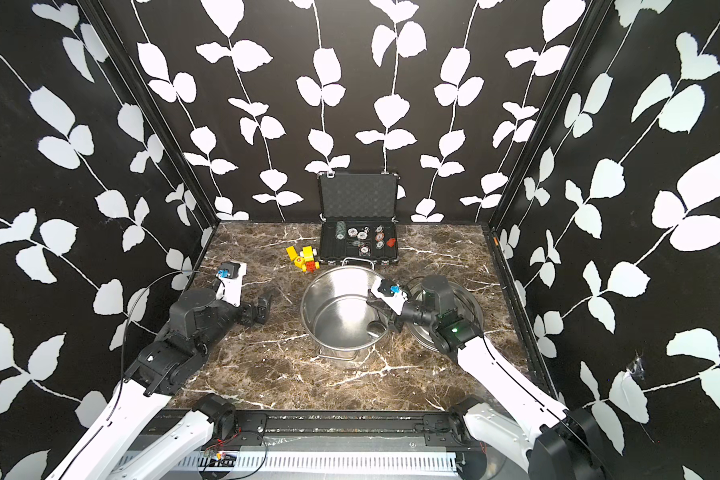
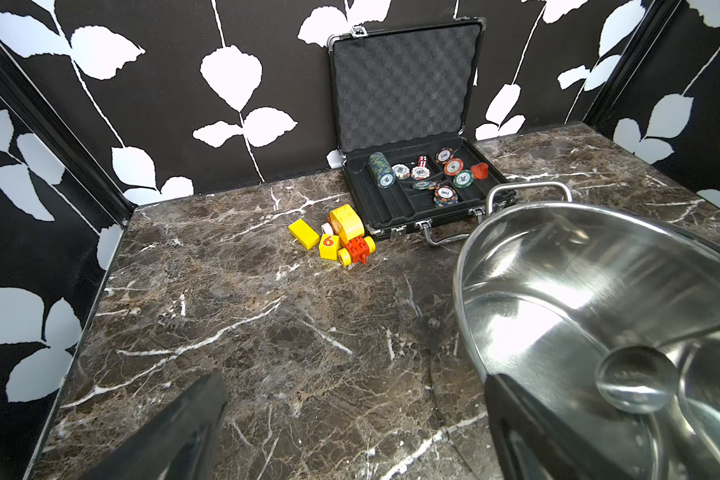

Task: Stir the soup with a spoon
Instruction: Stir the soup in the pan with a stick.

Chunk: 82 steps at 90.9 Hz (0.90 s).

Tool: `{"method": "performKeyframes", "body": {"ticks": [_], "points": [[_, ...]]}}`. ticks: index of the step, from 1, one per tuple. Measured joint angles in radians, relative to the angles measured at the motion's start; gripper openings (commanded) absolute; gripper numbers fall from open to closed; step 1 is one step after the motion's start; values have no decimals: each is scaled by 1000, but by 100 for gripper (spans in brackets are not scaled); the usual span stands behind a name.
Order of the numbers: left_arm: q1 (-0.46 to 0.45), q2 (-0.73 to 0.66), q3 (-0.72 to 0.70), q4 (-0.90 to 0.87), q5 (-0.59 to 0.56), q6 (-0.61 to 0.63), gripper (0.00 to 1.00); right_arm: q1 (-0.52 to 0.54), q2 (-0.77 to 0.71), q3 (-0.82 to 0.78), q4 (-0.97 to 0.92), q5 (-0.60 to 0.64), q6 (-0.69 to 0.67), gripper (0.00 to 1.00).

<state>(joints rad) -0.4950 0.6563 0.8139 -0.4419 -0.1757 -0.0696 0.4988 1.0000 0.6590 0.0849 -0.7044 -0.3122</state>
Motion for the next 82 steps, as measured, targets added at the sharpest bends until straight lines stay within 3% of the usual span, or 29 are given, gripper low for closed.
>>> {"method": "performKeyframes", "body": {"ticks": [22,51,82], "points": [[0,-5,-12,27,-1,0,99,156,9,29,-37,19,18,0],[0,-20,-13,34,-6,0,99,367,303,247,3,36,-15,0],[0,-84,-29,24,-40,8,99,377,593,438,106,43,-78,0]]}}
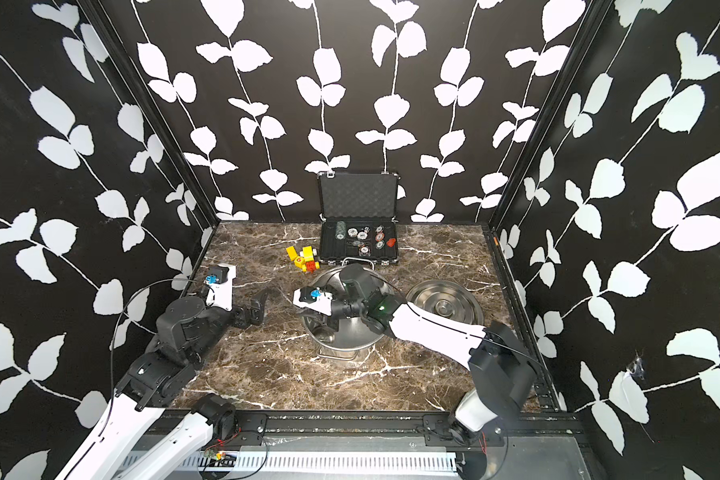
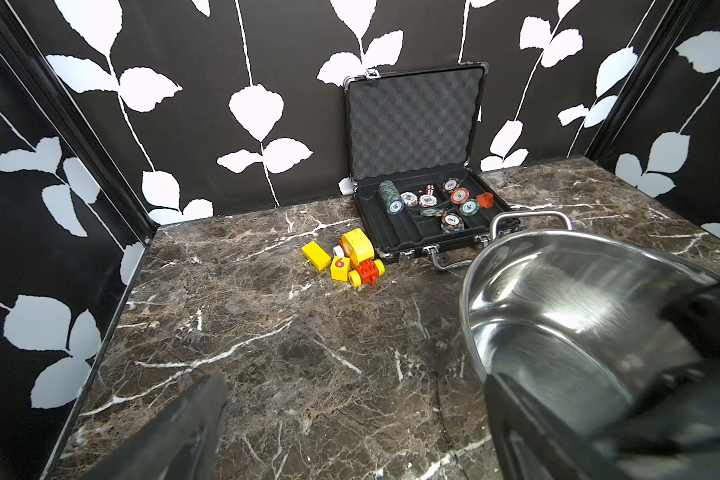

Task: Stir the soup with a spoon
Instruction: Stir the soup in the pan with a stick.

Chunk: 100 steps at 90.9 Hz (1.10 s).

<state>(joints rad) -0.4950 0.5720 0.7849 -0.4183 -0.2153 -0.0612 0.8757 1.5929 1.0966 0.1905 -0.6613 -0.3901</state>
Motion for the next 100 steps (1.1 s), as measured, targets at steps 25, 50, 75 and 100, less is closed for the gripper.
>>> {"method": "performKeyframes", "body": {"ticks": [25,50,75,100], "points": [[0,-13,0,-24,-14,6,99,-137,128,63,112,-14,19,0],[0,-16,0,-28,-19,10,99,-291,81,-28,196,-19,64,0],[0,17,0,-25,-12,9,99,-406,-204,-256,148,48,57,0],[0,58,0,-9,3,2,99,-430,-502,-422,-15,73,52,0]]}}
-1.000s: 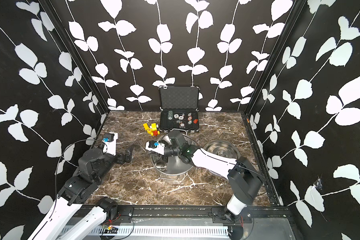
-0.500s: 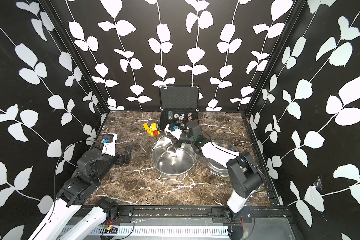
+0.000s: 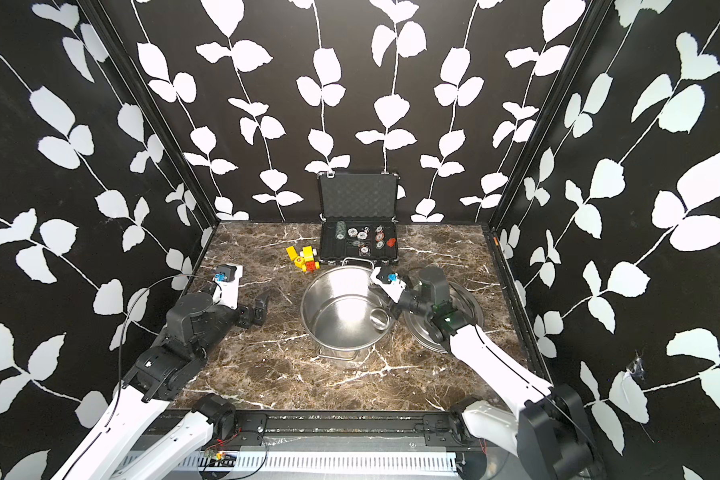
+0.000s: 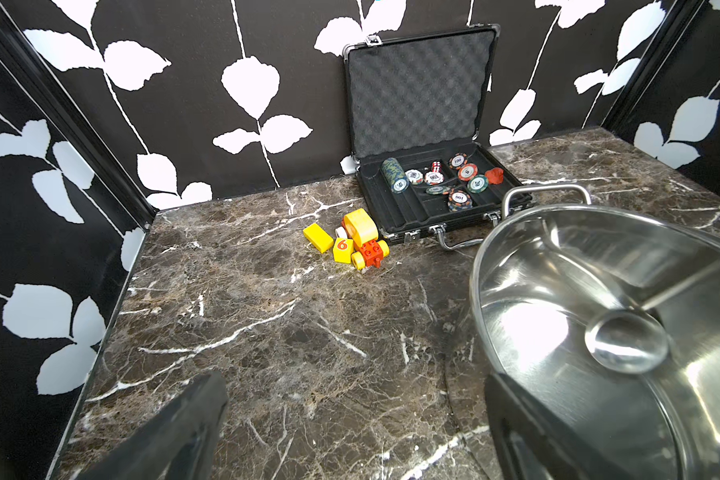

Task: Stir the soup with a spoon
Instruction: Stir the soup in the pan with a stick, then place the spoon at the center of the board.

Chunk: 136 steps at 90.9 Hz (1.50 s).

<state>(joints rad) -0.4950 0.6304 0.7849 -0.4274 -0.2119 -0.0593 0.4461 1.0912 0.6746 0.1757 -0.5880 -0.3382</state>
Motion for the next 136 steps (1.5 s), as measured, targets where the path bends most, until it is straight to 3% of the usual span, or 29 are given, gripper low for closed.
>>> {"method": "performKeyframes", "body": {"ticks": [13,28,56,93,116,136], "points": [[0,28,0,20,18,-8,99,10,-125,-60,-48,-24,33,0],[0,57,0,38,37,-23,99,93,-185,-81,-74,-35,68,0],[0,97,20,34,84,-58,99,342,4,32,-76,-11,38,0],[0,100,44,-56,182,-224,99,458,249,238,-64,32,-208,0],[0,106,46,-125,256,-418,99,514,233,239,-99,136,-379,0],[0,162,90,-131,392,-582,99,639,97,213,-151,291,-587,0]]}}
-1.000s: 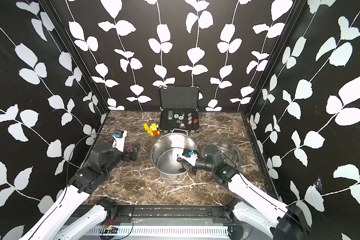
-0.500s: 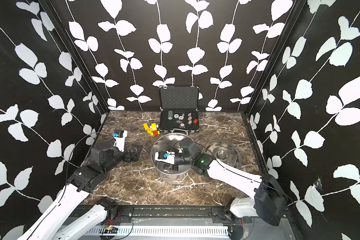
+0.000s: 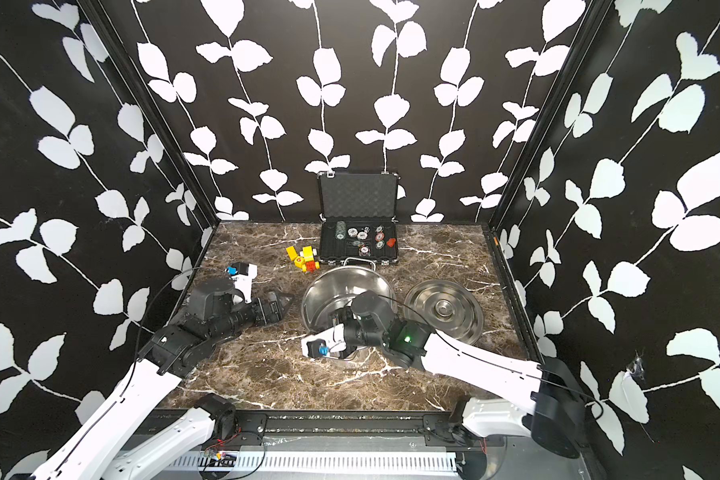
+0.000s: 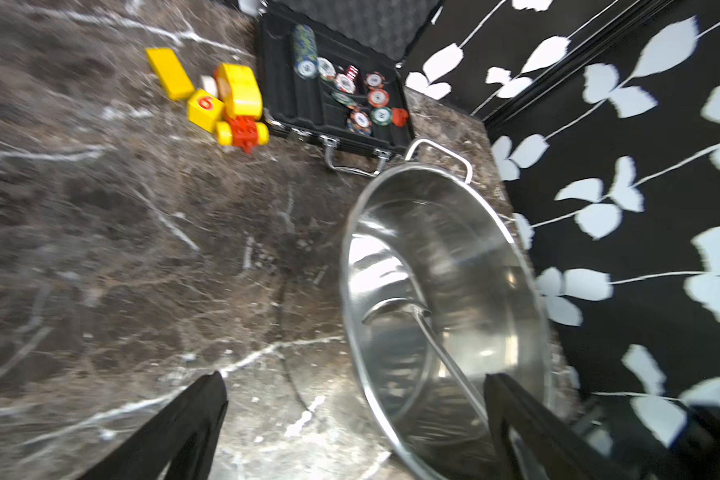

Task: Stir the soup with a spoon
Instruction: Place the spoon at the center of the board.

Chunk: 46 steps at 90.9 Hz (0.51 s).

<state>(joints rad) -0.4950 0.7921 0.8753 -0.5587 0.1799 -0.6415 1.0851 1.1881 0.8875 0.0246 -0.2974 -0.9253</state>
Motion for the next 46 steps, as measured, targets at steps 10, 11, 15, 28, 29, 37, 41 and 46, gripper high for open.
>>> {"method": "performKeyframes", "body": {"ticks": [10,11,15,28,29,37,41,46], "points": [[0,2,1,37,64,-66,96,66,-87,-39,19,98,-131,0],[0,2,1,43,72,-71,96,72,-93,-43,24,104,-145,0],[0,1,1,72,98,-97,95,96,-117,-61,43,145,-208,0],[0,11,1,192,204,-160,89,159,-134,-108,115,249,-414,0],[0,14,1,203,215,-163,89,163,-132,-112,122,258,-431,0],[0,44,2,265,290,-191,84,189,-109,-138,192,313,-557,0],[-1,63,2,285,326,-199,80,197,-90,-150,231,340,-615,0],[-3,85,2,301,362,-208,77,201,-62,-164,283,370,-684,0]]}}
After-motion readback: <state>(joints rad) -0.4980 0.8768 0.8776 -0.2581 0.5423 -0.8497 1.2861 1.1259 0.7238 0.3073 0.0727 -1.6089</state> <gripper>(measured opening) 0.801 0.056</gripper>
